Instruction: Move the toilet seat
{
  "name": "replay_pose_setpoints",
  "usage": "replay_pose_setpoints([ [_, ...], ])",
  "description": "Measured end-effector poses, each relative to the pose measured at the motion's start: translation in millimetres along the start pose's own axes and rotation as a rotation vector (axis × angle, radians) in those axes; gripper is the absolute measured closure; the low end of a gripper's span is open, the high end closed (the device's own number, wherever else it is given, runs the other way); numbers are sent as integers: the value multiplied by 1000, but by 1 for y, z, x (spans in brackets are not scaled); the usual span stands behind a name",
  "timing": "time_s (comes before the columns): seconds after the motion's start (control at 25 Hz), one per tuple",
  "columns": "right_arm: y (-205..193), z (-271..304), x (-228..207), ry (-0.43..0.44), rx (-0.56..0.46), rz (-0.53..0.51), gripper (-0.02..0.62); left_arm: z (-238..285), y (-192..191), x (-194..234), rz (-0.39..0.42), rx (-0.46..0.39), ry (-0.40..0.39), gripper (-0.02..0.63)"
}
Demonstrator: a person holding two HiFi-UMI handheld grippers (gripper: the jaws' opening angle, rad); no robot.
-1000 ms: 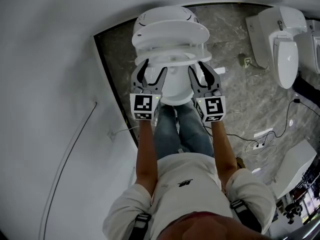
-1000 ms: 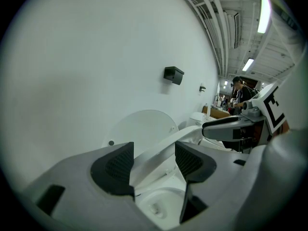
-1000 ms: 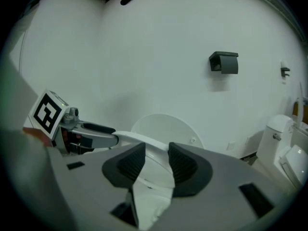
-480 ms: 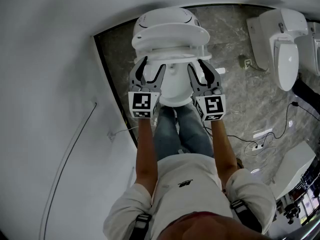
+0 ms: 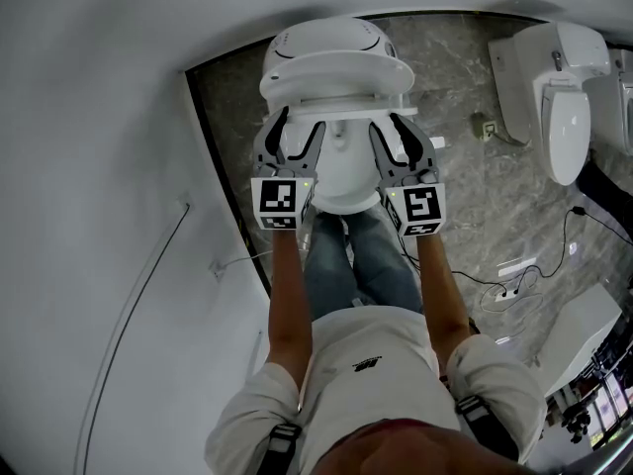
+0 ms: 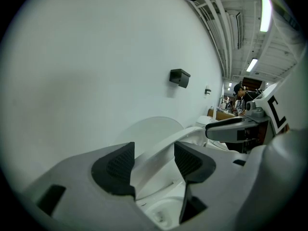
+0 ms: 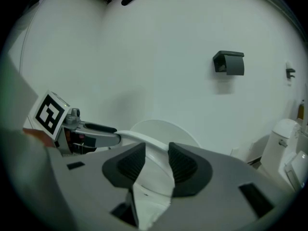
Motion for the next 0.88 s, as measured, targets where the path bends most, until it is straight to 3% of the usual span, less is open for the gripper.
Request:
replay_pose_setpoints([
  [0.88, 14, 31, -19, -2, -11, -34, 425, 32, 21, 16, 3, -39, 37, 330],
])
Point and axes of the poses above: the fingertips, and each gripper's own axes: z forward along the fingers, x to its left, y out of its top, the point moved 1 cm from there along -z, backward along the fingers, and after that the axes turned 5 degrees about -z, right-handed, at the moved point
